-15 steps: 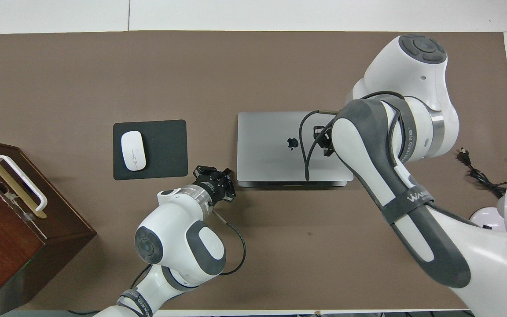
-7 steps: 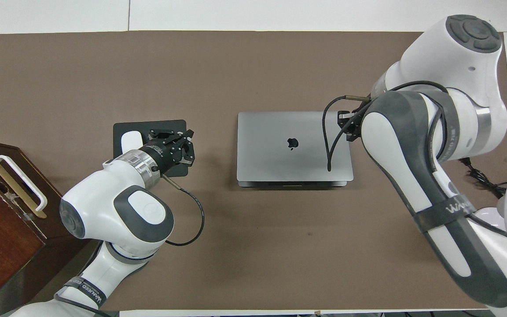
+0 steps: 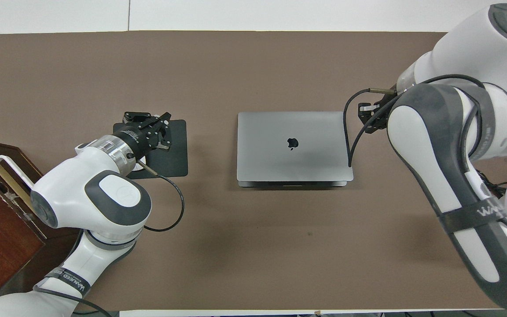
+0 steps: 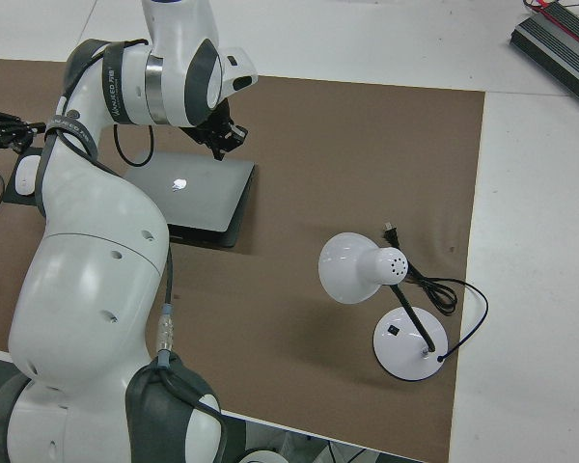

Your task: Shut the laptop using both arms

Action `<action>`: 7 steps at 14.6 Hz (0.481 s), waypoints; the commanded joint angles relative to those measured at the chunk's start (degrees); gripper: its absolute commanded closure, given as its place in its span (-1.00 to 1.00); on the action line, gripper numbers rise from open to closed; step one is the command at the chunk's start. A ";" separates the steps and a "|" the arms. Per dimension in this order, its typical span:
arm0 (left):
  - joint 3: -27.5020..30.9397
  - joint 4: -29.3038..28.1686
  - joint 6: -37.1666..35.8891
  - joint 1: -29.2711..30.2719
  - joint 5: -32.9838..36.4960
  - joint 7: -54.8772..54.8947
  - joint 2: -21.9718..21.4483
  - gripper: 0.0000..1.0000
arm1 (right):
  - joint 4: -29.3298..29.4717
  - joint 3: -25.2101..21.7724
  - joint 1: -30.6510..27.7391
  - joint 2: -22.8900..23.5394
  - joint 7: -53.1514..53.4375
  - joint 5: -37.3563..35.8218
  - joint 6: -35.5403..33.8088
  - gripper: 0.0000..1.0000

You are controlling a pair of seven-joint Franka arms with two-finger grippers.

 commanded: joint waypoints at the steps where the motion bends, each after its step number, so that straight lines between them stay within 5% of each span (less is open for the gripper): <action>1: -0.51 4.12 -1.18 4.20 5.55 1.14 2.58 1.00 | 0.38 0.66 -1.04 -1.73 -3.16 -3.37 -0.78 0.33; 7: -0.42 9.13 -2.14 9.56 19.71 1.40 5.30 1.00 | 2.75 1.27 -6.48 -4.19 -9.84 -6.28 -0.95 -0.69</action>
